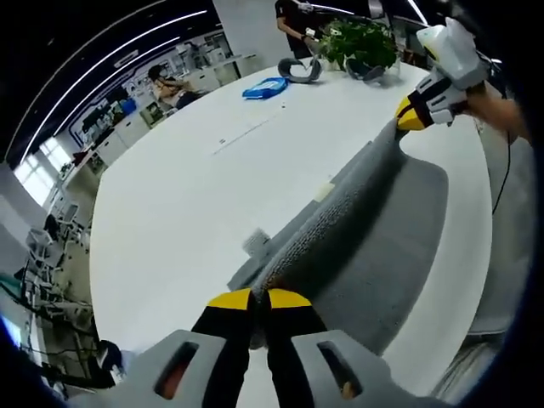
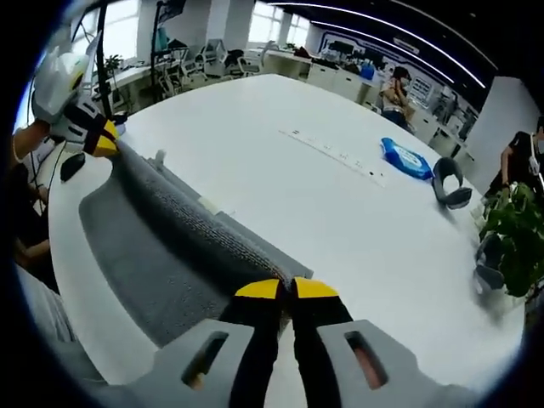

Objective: Fold the towel on the table until its edges align and the towel forms a compact rectangular stack.

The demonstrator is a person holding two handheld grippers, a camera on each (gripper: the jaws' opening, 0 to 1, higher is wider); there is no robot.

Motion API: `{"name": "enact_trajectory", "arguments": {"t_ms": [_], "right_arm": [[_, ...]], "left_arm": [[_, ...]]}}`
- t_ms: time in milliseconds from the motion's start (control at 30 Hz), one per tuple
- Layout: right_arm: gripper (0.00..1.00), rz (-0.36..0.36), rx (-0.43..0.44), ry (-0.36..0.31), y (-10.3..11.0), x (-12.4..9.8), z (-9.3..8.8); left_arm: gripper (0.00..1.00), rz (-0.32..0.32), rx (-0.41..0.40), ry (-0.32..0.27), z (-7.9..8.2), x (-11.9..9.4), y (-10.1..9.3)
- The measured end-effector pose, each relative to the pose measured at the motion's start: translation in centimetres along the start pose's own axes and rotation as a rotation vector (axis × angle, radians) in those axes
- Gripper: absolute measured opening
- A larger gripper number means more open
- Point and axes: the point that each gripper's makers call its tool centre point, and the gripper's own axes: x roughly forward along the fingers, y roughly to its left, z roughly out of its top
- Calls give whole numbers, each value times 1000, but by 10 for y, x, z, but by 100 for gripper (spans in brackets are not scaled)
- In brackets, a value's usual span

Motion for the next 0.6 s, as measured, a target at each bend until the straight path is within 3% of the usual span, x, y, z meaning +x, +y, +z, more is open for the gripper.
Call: {"name": "enact_trajectory", "arguments": {"t_ms": [600], "right_arm": [[3, -1, 29, 24, -1, 18, -4]], "left_arm": [[6, 16, -7, 8, -7, 12, 9]]}}
